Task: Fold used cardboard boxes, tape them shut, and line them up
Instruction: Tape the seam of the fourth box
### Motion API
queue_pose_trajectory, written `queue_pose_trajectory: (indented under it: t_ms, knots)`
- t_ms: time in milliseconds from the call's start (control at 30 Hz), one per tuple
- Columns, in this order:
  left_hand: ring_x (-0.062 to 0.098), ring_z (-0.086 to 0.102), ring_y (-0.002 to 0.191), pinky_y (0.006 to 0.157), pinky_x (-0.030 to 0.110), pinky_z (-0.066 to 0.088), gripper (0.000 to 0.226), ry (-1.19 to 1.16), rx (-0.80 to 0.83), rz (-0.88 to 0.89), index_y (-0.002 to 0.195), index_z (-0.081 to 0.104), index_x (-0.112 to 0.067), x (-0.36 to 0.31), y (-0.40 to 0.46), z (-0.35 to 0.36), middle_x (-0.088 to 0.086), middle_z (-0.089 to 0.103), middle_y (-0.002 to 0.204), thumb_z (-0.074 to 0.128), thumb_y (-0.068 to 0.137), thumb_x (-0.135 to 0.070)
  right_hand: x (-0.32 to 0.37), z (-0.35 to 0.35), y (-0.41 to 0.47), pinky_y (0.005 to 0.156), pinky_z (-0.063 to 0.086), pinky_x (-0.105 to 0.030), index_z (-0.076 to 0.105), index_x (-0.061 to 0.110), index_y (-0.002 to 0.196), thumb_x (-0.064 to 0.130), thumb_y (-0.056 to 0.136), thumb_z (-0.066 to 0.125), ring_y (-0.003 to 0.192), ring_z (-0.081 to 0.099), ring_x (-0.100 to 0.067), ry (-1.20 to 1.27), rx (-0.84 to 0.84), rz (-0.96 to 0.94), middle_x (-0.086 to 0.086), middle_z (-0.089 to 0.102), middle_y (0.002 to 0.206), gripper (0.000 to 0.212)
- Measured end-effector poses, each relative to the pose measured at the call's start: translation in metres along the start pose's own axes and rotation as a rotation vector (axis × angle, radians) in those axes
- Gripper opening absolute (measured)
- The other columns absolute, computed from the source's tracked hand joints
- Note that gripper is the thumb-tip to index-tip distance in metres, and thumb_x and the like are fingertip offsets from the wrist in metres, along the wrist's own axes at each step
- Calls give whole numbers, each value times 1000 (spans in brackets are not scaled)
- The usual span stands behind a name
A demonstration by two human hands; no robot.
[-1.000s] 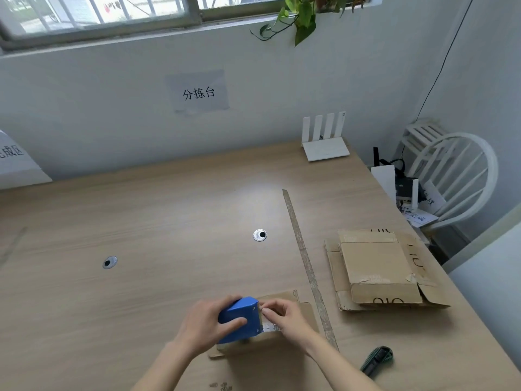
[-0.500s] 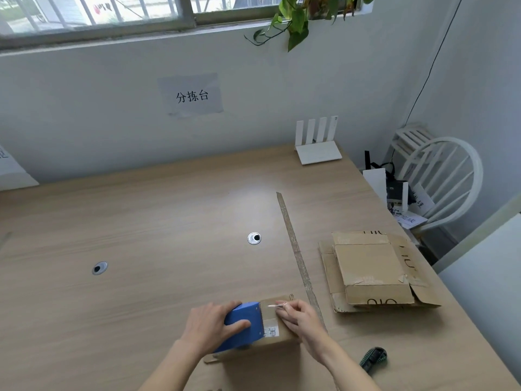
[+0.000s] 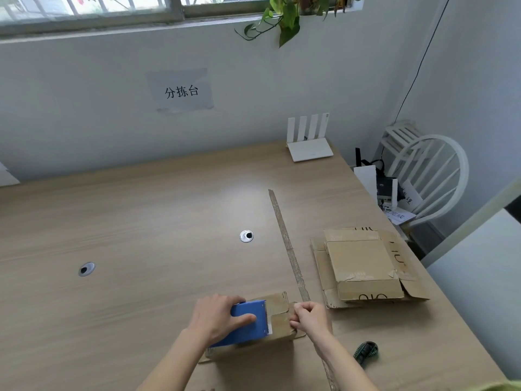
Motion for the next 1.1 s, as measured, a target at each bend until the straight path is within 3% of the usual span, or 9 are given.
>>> queue_pose_trajectory:
  t_ms: [233,433,600,800,933,1100]
  knots:
    - [13,62,78,66,31,48,63,54,-28,1,98,65,-32,-6,17,7,-9,68,87,35,74,-82,8,-2,1,74,64,-45,71,0,86,6,89,62,63,75,-21,-6,-34,56,-11,72,69,12]
    - [12,62,78,66,30,49,62,67,-45,2,100,67,-34,-6,19,9,-10,69,87,37,75,-83,10,-6,1,70,64,-39,68,-3,92,1,89,62,62,75,-21,-8,-19,111,-20,73,85,8]
    - [11,62,75,64,29,47,62,77,-68,10,98,67,-34,-10,20,9,-10,68,84,37,75,-83,11,-9,4,71,64,-39,71,-4,87,-3,87,60,64,75,-23,-48,25,133,-18,73,81,11]
    - [12,62,75,65,30,49,64,92,-71,16,101,67,-35,-10,18,12,-10,69,85,36,74,-83,21,-12,1,60,62,-32,66,-5,95,-2,93,59,66,71,-22,-95,86,115,-20,71,82,8]
    - [14,62,75,66,31,49,66,96,-71,23,102,67,-34,-13,16,13,-9,69,84,34,73,-83,31,-15,-6,54,60,-27,63,-3,84,-7,96,50,70,70,-25,-132,136,113,-21,69,83,18]
    - [13,63,78,67,30,49,65,90,-62,20,107,67,-35,-15,13,13,-10,70,88,36,74,-82,30,-15,-4,68,64,-36,69,-5,83,-5,93,51,73,77,-29,-183,139,118,-25,75,87,21]
Point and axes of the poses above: each hand's wrist, its own y-axis towards the middle knuckle, its own z-axis out of the palm, x = y × z, the point moved 4 cm from there along y, towards the middle knuckle
